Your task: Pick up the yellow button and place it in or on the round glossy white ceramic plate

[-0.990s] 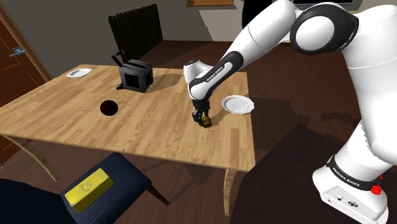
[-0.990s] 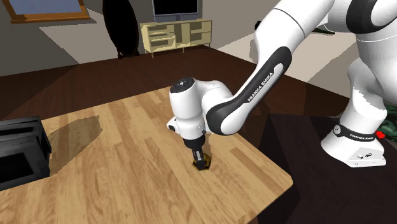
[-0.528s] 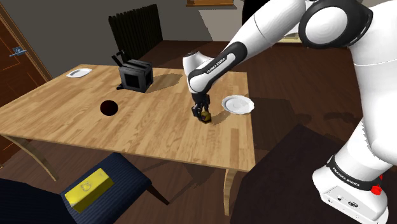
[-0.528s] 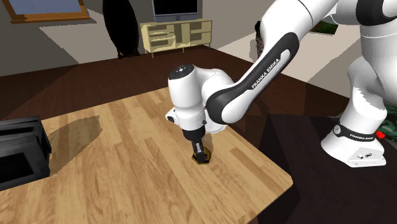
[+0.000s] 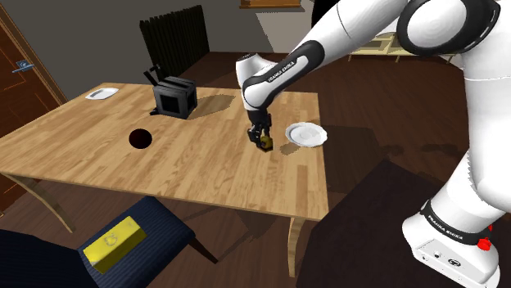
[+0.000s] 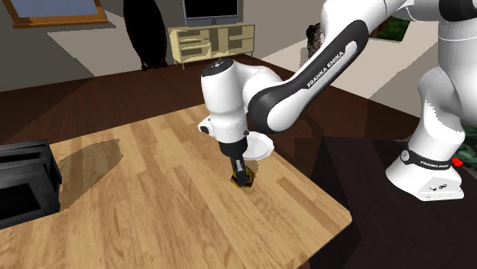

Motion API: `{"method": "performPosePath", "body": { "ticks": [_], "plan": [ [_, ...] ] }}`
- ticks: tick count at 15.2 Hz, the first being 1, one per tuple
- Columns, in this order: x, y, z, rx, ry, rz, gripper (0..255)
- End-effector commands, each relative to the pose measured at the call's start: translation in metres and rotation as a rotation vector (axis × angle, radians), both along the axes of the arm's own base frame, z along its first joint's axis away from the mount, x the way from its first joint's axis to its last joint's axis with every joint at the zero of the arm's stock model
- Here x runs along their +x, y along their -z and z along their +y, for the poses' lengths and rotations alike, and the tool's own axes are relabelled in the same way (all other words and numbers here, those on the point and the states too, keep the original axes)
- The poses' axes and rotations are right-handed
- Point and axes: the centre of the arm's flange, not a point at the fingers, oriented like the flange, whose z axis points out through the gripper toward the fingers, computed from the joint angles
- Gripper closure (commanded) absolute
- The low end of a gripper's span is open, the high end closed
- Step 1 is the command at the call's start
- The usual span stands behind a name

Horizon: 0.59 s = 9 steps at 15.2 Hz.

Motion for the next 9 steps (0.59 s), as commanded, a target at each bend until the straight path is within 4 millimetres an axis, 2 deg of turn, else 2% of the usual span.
{"method": "performPosePath", "body": {
  "ticks": [1,9],
  "plan": [
    [0.000,-0.002,-0.020,0.000,0.000,0.000,255],
    [-0.002,-0.002,-0.125,0.000,0.000,0.000,255]
  ]
}}
